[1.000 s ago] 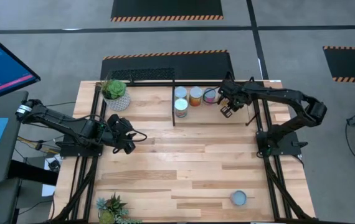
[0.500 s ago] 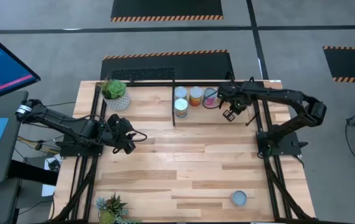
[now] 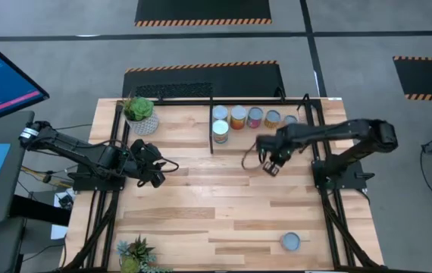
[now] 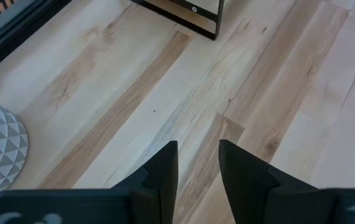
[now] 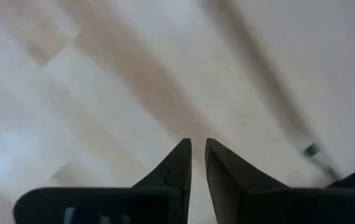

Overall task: Pick and place cans onto a shelf
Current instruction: Put the canned corn on the shelf

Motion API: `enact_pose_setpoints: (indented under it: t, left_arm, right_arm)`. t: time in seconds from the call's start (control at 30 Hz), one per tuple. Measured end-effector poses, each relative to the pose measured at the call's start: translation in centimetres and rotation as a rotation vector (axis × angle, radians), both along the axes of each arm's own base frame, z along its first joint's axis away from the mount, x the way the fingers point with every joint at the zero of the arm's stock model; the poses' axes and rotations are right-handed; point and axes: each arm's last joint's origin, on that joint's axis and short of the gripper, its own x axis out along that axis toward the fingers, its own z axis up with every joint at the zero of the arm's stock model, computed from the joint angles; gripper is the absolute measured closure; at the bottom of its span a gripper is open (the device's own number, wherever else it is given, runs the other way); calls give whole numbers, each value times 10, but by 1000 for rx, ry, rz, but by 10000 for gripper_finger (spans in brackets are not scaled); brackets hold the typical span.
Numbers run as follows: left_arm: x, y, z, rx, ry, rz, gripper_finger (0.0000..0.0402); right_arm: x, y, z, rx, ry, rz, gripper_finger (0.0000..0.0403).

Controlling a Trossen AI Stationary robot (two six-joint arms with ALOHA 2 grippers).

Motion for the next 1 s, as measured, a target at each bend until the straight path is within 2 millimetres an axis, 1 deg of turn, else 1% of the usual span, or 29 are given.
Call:
enact_pose_setpoints:
  t: [0.17,0.3,0.37,0.5,0.63,0.73,0.8,0.87,1.0]
  left_arm:
    - [0,0,0,-8,-5,8,297]
    - [0,0,0,-9,-4,8,297]
    - [0,0,0,-9,-4,8,297]
    - [0,0,0,-6,-2,4,297]
    - [0,0,0,-6,-2,4,297]
    - [0,0,0,-6,-2,4,297]
    - [0,0,0,-6,-2,4,297]
    - [0,0,0,-6,-2,3,297]
    - [0,0,0,-7,-3,3,297]
  right_arm:
    - [1,58,0,109,-15,64,331]
    - [-11,109,0,173,0,37,331]
    - [-19,132,0,187,-1,2,331]
    - [-40,174,1,225,-13,-129,331]
    - [-56,212,3,336,-74,-250,331]
    - [-66,233,5,406,-126,-328,328]
    - [-72,242,4,420,-136,-366,322]
    - [-79,247,4,418,-140,-389,313]
    - [-86,248,0,392,-153,-438,286]
